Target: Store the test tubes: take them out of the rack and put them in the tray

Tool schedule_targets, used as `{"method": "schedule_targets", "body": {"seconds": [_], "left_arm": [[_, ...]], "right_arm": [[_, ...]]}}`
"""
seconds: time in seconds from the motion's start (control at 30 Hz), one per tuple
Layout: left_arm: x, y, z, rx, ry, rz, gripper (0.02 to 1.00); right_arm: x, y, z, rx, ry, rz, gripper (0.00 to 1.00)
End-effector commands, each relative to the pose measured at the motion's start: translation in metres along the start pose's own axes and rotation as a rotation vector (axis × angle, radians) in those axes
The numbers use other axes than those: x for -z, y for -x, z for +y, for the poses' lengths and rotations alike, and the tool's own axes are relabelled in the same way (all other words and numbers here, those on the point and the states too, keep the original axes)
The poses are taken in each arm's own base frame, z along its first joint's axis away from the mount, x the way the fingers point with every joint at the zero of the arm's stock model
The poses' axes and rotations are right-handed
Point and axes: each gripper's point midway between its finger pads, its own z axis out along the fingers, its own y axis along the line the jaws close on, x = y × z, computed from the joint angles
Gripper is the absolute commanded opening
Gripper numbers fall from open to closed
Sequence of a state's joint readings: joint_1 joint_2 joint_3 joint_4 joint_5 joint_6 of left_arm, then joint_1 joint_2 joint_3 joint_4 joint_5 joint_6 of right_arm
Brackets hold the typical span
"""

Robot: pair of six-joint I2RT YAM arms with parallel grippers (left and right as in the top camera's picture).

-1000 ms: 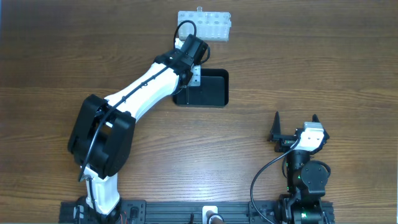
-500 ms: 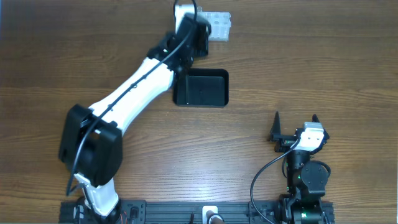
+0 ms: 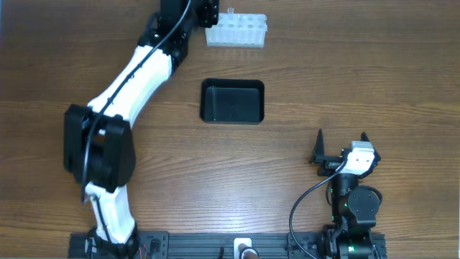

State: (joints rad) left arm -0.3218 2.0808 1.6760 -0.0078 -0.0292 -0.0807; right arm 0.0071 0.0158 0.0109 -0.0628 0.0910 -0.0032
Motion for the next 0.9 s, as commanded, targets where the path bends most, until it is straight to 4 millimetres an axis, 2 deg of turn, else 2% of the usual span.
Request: {"method": "schedule_targets", "body": {"seconds": [0.03,0.23,0.9], "left_arm": [[-0.029,-0.01,-0.031,-0.077,-0.178,0.02,0.746],[-0.05,-0.026,-0.035,-0.076,-0.196,0.043,0.733],[-0.07,-0.05,-0.045,-0.082,-0.213,0.046,0.689]], "right_arm": [[0.0,-0.002,-0.001,-0.003,-0.002,0.0,0.993],[0.0,-0.002,-0.001,-0.003,-0.002,0.0,0.991],[0.0,-0.002,-0.001,-0.003,-0.002,0.0,0.993]]}}
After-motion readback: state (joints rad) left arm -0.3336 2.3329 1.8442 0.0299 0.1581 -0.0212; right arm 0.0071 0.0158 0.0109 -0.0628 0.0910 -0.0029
